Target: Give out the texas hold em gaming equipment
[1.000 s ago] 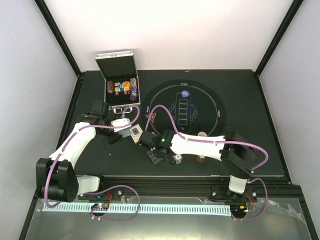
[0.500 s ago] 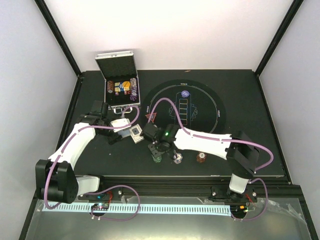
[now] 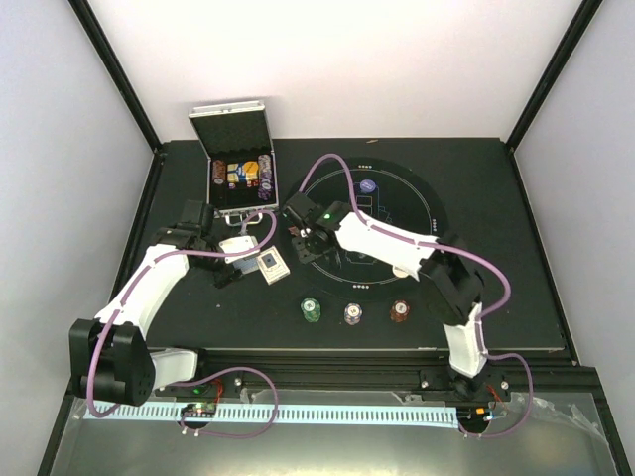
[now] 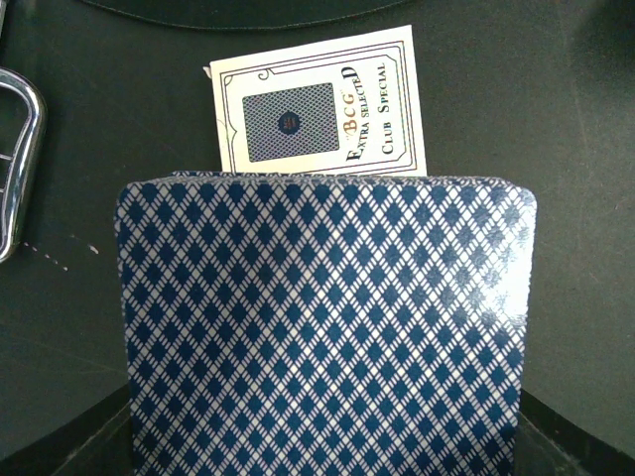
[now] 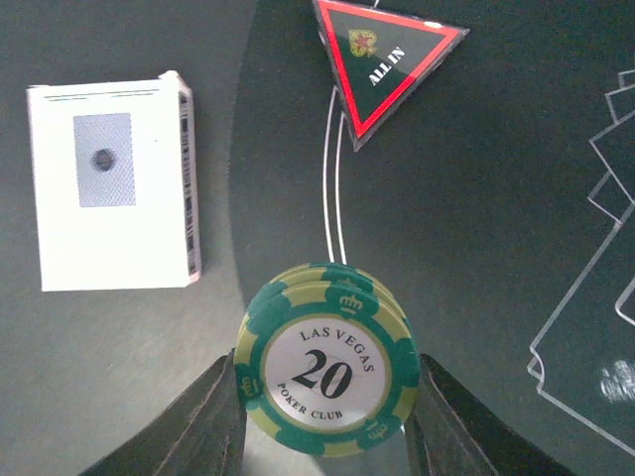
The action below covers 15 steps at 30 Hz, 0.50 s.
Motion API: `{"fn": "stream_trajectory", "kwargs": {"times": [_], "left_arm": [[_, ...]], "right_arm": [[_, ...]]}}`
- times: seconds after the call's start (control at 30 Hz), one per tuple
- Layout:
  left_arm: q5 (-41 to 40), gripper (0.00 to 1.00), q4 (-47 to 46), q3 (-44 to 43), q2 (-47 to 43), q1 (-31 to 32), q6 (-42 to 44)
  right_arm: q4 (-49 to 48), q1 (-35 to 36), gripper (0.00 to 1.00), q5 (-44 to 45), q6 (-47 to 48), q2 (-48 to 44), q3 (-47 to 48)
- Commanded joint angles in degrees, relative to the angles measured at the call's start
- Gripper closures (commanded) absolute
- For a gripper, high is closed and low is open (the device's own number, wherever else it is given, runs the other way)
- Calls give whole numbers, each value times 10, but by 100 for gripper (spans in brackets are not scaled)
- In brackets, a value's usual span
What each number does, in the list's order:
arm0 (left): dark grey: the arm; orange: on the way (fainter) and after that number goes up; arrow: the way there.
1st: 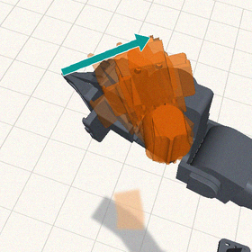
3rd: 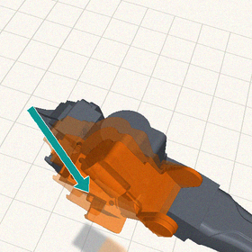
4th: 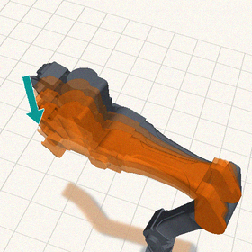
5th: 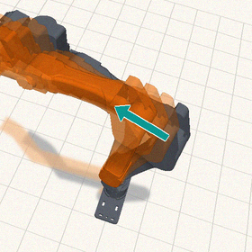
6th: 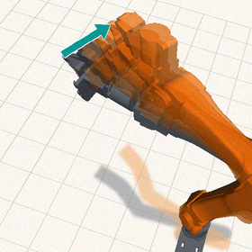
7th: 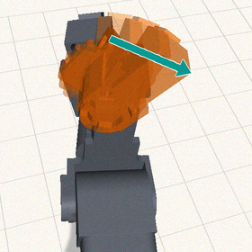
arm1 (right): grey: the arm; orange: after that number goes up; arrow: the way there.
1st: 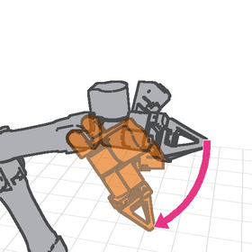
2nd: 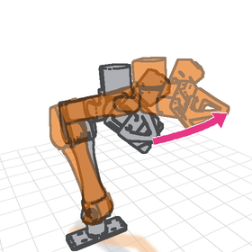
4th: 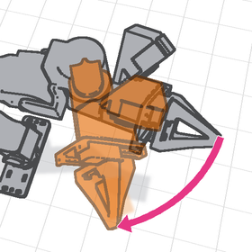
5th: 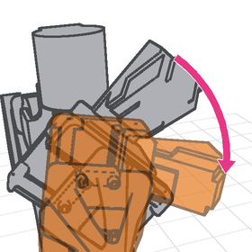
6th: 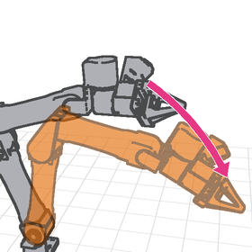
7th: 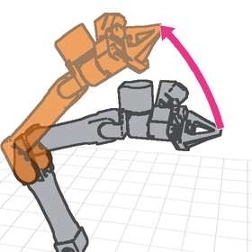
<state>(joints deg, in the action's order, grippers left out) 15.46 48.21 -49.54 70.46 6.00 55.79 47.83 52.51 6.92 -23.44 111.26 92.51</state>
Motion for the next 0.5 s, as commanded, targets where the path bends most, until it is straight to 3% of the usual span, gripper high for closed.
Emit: {"fn": "stream_trajectory", "kwargs": {"times": [0.0, 0.47], "left_arm": [[12, 98, 13, -12, -13, -6, 10], [11, 98, 17, -11, -22, -6, 12]], "right_arm": [[1, -17, 89, 2, 28, 64, 42], [-27, -45, 87, -11, 47, 172, 89]]}}
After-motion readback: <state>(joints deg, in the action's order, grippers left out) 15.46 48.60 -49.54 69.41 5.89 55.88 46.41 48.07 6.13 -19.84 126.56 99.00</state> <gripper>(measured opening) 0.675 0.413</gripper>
